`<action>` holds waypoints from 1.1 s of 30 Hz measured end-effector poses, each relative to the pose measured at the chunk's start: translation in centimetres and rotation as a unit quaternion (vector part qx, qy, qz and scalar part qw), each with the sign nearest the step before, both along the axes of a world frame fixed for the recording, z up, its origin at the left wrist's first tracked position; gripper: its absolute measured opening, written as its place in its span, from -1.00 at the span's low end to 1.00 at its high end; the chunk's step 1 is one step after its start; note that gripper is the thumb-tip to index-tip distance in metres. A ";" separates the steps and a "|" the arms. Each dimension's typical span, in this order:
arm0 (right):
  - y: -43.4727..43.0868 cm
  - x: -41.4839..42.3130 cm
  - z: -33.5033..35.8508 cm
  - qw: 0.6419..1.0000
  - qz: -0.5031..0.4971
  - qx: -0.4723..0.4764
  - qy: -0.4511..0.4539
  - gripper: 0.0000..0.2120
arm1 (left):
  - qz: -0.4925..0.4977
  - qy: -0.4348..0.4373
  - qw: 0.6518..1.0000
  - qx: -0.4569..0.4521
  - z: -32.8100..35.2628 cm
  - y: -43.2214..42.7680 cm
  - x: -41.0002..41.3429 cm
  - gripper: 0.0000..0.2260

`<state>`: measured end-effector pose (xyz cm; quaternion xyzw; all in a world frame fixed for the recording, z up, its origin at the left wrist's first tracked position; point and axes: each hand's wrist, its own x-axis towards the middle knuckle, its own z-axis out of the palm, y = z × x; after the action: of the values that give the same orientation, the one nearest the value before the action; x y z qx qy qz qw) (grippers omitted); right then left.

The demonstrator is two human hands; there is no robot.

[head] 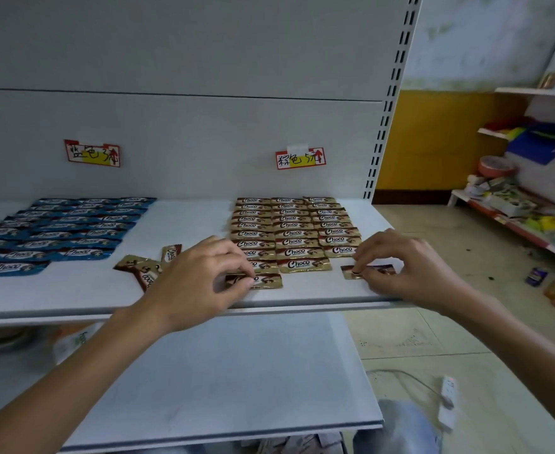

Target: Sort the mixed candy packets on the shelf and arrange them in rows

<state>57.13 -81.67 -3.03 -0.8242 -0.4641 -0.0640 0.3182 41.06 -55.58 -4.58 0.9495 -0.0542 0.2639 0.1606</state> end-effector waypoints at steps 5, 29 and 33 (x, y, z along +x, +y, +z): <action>0.9 0.4 -0.3 1.000 -0.001 0.007 -0.015 -0.76 | -0.006 0.003 1.000 0.000 -0.3 0.0 0.1 -0.71; 6.3 -1.4 1.4 0.996 0.030 0.068 -0.046 -0.87 | 0.047 -0.025 0.997 -0.051 1.8 2.9 -2.8 -0.73; 11.2 -4.0 1.6 0.990 0.119 0.050 -0.061 -0.87 | 0.090 0.007 0.993 -0.082 2.1 6.0 -5.5 -0.75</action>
<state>53.12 -70.49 -1.45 -0.7409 -0.5735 -0.0985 0.3354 35.55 -49.57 -2.49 0.9358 0.0544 0.2744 0.2144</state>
